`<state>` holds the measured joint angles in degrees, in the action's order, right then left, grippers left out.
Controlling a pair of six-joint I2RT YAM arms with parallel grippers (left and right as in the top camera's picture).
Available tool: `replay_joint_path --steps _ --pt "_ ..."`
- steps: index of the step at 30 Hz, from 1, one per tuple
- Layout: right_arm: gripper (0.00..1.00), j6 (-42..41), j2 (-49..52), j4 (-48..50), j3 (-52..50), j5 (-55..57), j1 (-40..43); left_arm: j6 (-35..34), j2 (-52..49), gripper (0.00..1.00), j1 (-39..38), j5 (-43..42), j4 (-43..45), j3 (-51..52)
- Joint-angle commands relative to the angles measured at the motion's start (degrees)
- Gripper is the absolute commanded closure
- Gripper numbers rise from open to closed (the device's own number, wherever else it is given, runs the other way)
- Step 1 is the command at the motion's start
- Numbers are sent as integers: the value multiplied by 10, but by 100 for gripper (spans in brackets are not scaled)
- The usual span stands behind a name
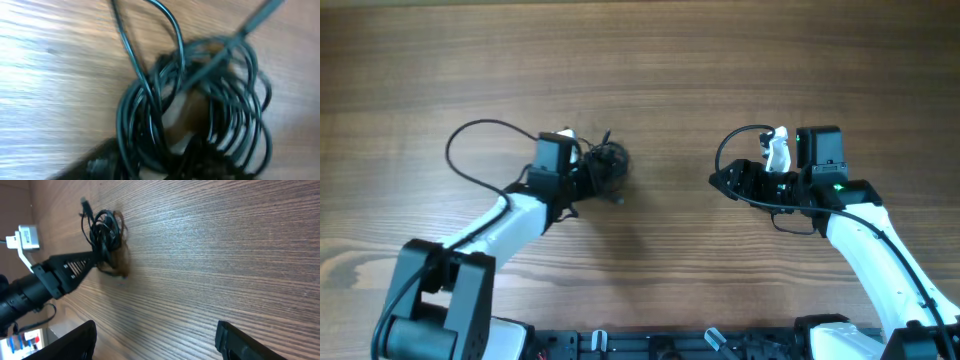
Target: Untangle cables
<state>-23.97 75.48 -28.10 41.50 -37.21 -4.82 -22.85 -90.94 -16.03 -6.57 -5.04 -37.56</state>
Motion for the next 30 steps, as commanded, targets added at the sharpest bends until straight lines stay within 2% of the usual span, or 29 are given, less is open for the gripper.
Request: replay_joint_path --steps 1,4,7,9,10,11,12,13,14,15,16,17,19,20,23,25,27,30 --pt "22 -2 -8 -13 -1 3 -1 -67 -7 78 -21 19 -8 0" --pt "22 -1 -8 -20 -1 3 -1 -238 -7 92 -32 10 -25 0" --pt "22 0 -8 -24 -1 3 -1 -443 -7 91 -34 -64 -40 0" --pt "22 0 -8 -26 -1 3 -1 -570 -6 91 -37 -154 -24 0" --pt "22 0 -8 -26 -1 3 -1 -602 -6 88 -40 -186 0 0" --pt "22 0 -8 -26 -1 3 -1 -614 -5 81 -44 -203 19 0" --pt "22 0 -8 -26 -1 3 -1 -621 -3 70 -49 -214 33 0" --pt "21 0 -8 -26 -1 3 -1 -622 2 64 -54 -219 40 0" --pt "22 0 -8 -26 -1 3 -1 -611 9 57 -56 -218 40 0" --pt "22 0 -8 -26 -1 3 -1 -592 18 43 -57 -214 40 0" --pt "22 0 -8 -26 -1 3 -1 -568 28 32 -57 -210 39 0" --pt "21 0 -8 -26 -1 3 -1 -542 39 29 -57 -205 37 0" --pt "22 0 -8 -26 -1 3 -1 -486 66 29 -57 -180 9 0" --pt "22 0 -8 -26 -1 3 -1 -462 83 29 -57 -141 -37 0" --pt "21 0 -8 -25 -2 4 -1 -461 116 29 -57 -52 -146 0" --pt "21 0 -8 -24 -2 14 -1 -461 122 30 -57 -11 -185 0" --pt "22 0 -8 -24 -2 18 -1 -491 116 40 -56 28 -226 0" --pt "21 0 -8 -24 -2 18 -1 -550 90 54 -56 35 -225 1"
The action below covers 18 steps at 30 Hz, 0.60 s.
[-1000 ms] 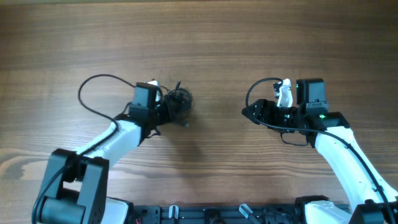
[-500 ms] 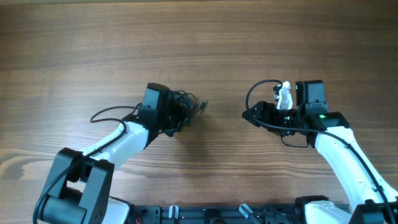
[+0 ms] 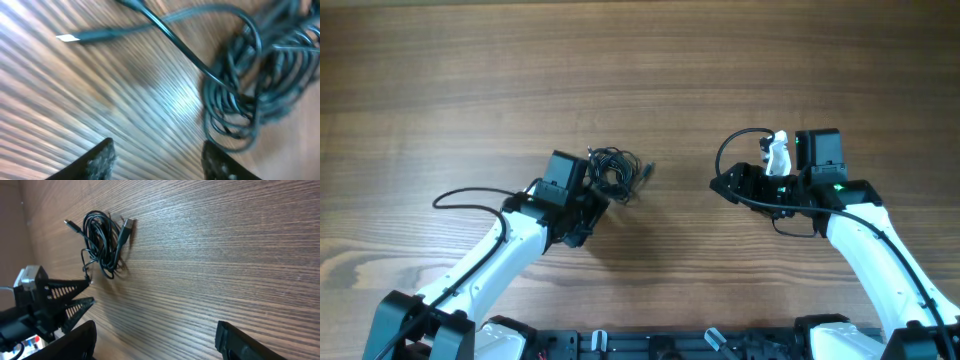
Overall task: Untangle cables
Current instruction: 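Lift the black cable coil with the left gripper toward center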
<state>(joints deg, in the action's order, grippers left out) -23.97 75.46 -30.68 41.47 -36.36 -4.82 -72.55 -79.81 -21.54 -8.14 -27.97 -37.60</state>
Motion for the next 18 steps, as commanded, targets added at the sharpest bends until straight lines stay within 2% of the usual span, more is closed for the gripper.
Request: replay_joint_path --steps 1,3,5,6,14,18 --pt "21 0 -8 1 -1 10 -1 -63 -31 60 -2 52 12 1" --pt "21 0 -8 1 -1 10 -1 -64 -65 61 -2 62 45 1" --pt "21 0 -8 -1 -1 10 -1 -64 -99 51 0 78 78 1" --pt "21 0 -8 -3 -1 10 -1 -64 -109 50 0 80 89 1" --pt "21 1 -8 -15 -1 10 -1 -64 -120 48 21 147 107 1" --pt "22 1 -8 -15 -1 10 -1 -48 -120 47 24 153 169 1"
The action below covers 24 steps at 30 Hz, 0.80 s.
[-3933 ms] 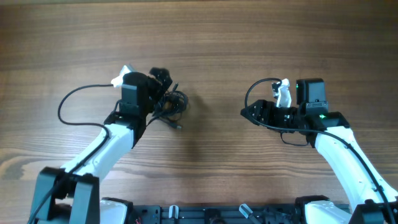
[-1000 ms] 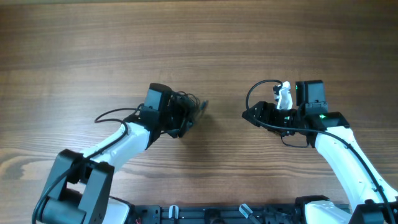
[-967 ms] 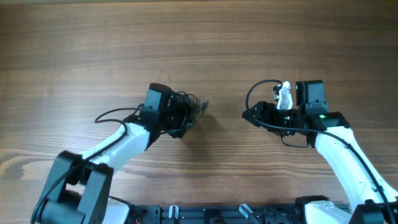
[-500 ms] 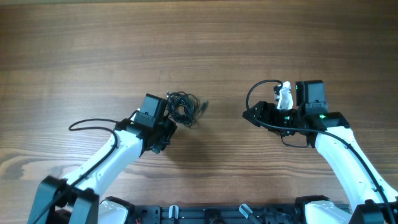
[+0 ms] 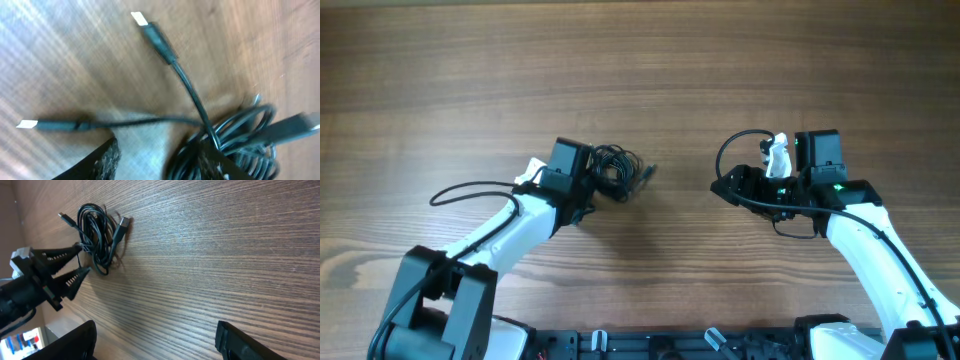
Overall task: Untangle cables
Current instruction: 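Lift the black cable coil with the left gripper toward center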
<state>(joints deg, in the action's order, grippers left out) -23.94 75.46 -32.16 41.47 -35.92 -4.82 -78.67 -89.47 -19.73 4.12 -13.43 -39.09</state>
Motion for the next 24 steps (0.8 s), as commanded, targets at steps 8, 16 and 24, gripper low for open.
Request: replay_joint_path --steps 8,16,24 --pt "21 0 -8 -1 -1 18 -1 54 -24 47 -15 -22 42 16" --pt "21 0 -8 -1 -1 18 -1 106 -24 51 -34 -42 2 16" --pt "21 0 -8 -1 -1 18 -1 146 -86 60 -34 -44 22 16"
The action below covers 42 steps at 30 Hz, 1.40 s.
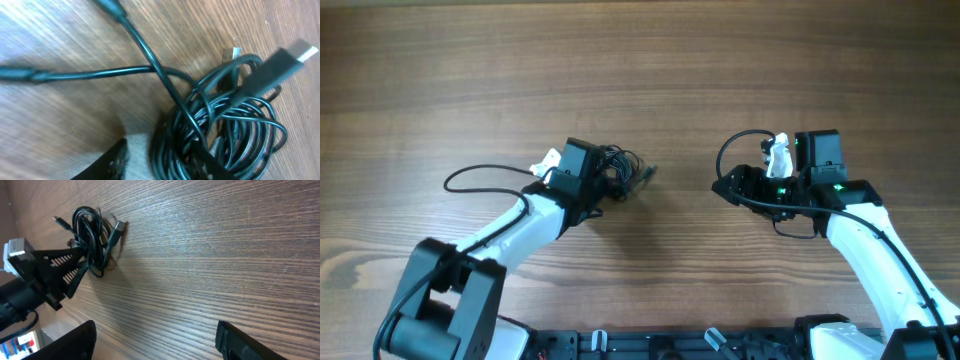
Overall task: Untangle cables
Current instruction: 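Lift the black cable coil with the left gripper toward center, then move the right gripper to the coil and grasp a strand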
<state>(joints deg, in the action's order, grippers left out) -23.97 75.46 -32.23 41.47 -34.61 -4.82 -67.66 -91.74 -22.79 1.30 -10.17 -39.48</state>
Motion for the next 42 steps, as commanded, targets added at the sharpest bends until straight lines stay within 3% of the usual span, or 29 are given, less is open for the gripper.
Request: replay_joint_path --steps 1,6,15,19,21,23,24,26,30,32,34,39,42 --pt "21 0 -8 0 -1 5 -1 47 -75 60 -3 -18 -13 19" --pt "21 0 -8 1 -1 5 -1 85 -102 59 -2 7 -103 20" --pt "21 0 -8 0 -1 5 -1 120 -168 57 -3 -14 -146 20" --pt "21 0 -8 1 -1 5 -1 120 -214 71 -3 -51 -158 20" --pt "21 0 -8 0 -1 5 -1 120 -215 96 -3 -59 -157 19" --pt "25 0 -8 -2 -1 5 -1 120 -206 96 -2 -66 -157 14" --pt "34 0 -8 -8 -1 5 -1 120 -195 96 -2 -67 -173 5" --pt "38 1 -8 -6 -1 -2 -1 117 -161 96 -2 -67 -224 -22" --pt "26 93 -24 7 -1 -109 -2 87 -50 96 -2 -74 -320 -76" --pt "12 140 -53 4 -1 -149 -9 42 24 96 -2 -107 -334 -82" --pt "5 172 -81 1 -1 -163 -23 17 73 96 -2 -135 -334 -82" --pt "0 193 -152 2 -1 -130 -84 -18 190 96 14 -146 -339 -82" --pt "0 195 -170 4 -2 -112 -129 -30 247 96 68 -172 -343 -82"
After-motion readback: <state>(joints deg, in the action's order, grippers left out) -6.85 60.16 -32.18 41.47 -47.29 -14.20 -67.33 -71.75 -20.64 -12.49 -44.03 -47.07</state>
